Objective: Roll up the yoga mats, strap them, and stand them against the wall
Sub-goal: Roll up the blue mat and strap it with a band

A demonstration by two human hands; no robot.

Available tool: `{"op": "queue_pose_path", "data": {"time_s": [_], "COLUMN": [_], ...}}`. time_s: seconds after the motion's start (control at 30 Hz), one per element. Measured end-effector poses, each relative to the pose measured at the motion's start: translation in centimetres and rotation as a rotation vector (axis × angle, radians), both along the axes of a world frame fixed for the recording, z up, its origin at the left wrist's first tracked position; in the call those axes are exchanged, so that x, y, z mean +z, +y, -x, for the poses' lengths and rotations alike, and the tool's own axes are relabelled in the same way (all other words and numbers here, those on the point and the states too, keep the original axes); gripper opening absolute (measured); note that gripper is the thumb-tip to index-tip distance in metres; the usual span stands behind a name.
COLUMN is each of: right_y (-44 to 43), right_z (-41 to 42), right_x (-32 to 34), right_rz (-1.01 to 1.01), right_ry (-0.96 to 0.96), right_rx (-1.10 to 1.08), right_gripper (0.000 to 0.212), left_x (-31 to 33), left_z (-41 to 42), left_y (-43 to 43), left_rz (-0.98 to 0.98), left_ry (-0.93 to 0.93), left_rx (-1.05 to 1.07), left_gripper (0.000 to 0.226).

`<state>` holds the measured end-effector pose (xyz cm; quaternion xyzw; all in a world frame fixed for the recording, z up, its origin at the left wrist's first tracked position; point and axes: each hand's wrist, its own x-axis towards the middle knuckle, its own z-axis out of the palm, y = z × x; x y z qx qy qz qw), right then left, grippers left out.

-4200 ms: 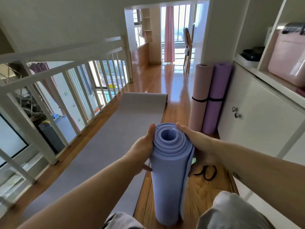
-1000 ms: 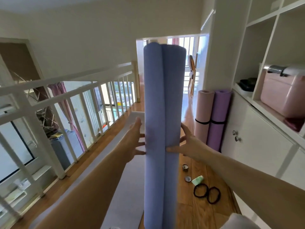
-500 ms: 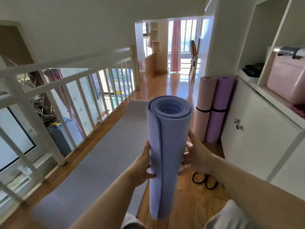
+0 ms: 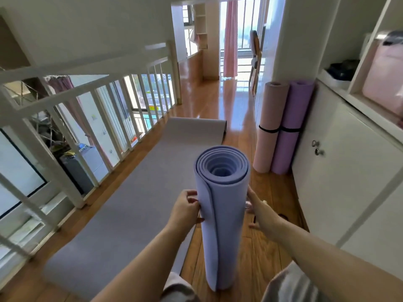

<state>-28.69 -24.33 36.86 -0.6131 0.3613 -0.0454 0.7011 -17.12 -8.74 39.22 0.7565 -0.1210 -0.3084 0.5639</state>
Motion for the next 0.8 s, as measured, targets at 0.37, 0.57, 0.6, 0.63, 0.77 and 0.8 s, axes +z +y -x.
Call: {"op": "queue_pose_path", "data": {"time_s": [0.37, 0.57, 0.6, 0.63, 0.77, 0.8], "right_y": [-1.7, -0.3, -0.2, -0.1, -0.2, -0.2], "right_z": [-1.4, -2.1, -1.9, -1.7, -0.4, -0.1], "right_x": [12.5, 13.5, 13.3, 13.3, 13.1, 12.9], "right_rz": [0.177, 0.446, 0.487, 0.516, 0.505, 0.493], "right_ry": [0.198, 0.397, 0.415, 0.421, 0.375, 0.369], "right_rx": [0.376, 0.556, 0.569, 0.574, 0.721, 0.737], "right_gripper": [0.081, 0.033, 0.032, 0.036, 0.049, 0.044], "left_x": [9.7, 11.6, 11.5, 11.2, 8.1, 7.8], "left_z": [-1.7, -1.2, -1.1, -1.0, 0.3, 0.6], "left_y": [0.6, -0.8, -0.9, -1.0, -0.7, -0.4], "left_rz": [-0.314, -0.438, -0.43, -0.415, -0.343, -0.296], "left_ry": [0.239, 0.145, 0.139, 0.126, -0.076, -0.036], "left_rx": [-0.462, -0.654, -0.659, -0.651, -0.736, -0.715], "left_gripper": [0.089, 0.036, 0.034, 0.034, 0.05, 0.046]}}
